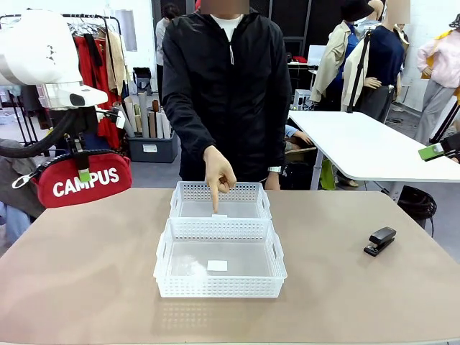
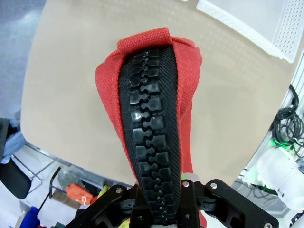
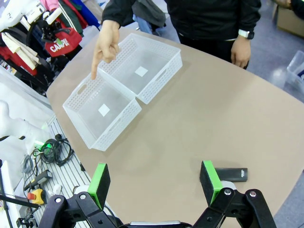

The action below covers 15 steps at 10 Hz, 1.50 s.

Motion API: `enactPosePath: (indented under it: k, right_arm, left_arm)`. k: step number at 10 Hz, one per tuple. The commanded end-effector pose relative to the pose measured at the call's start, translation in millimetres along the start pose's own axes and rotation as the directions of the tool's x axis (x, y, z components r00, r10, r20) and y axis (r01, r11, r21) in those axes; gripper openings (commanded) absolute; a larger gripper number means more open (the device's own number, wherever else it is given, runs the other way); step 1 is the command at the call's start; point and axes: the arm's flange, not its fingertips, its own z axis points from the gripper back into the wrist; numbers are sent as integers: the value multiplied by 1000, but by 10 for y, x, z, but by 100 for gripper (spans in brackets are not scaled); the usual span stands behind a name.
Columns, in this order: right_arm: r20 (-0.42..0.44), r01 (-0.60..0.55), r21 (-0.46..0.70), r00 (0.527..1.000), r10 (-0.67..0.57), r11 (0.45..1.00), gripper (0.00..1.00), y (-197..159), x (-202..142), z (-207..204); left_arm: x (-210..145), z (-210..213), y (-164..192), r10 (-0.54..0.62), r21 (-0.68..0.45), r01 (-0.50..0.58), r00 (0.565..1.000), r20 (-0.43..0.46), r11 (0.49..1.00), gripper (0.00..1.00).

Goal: Distribute items into two baskets.
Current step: Place the picked Pencil pouch into the Organizing basket as instructed by the person.

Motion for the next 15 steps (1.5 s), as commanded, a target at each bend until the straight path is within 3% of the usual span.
enactPosePath:
  k: [1, 6, 10, 15]
  right_arm:
    - [7, -7, 0, 1000, 7, 1000, 100, 8, 21, 4]
    - [7, -7, 0, 1000, 7, 1000, 100, 8, 21, 4]
    - [7, -7, 0, 1000, 7, 1000, 100, 8, 21, 4]
    - [7, -7, 0, 1000, 7, 1000, 100, 8, 21, 4]
  left_arm:
    - [0, 0, 0, 0, 0, 0, 1000, 0, 1000, 0]
    - [-177, 75, -441, -16, -37, 16, 1000, -10, 999, 0]
    - [-314, 60, -879, -107, -64, 109, 994, 35, 992, 0]
    - [-224, 39, -1263, -227, -52, 229, 973, 39, 972, 0]
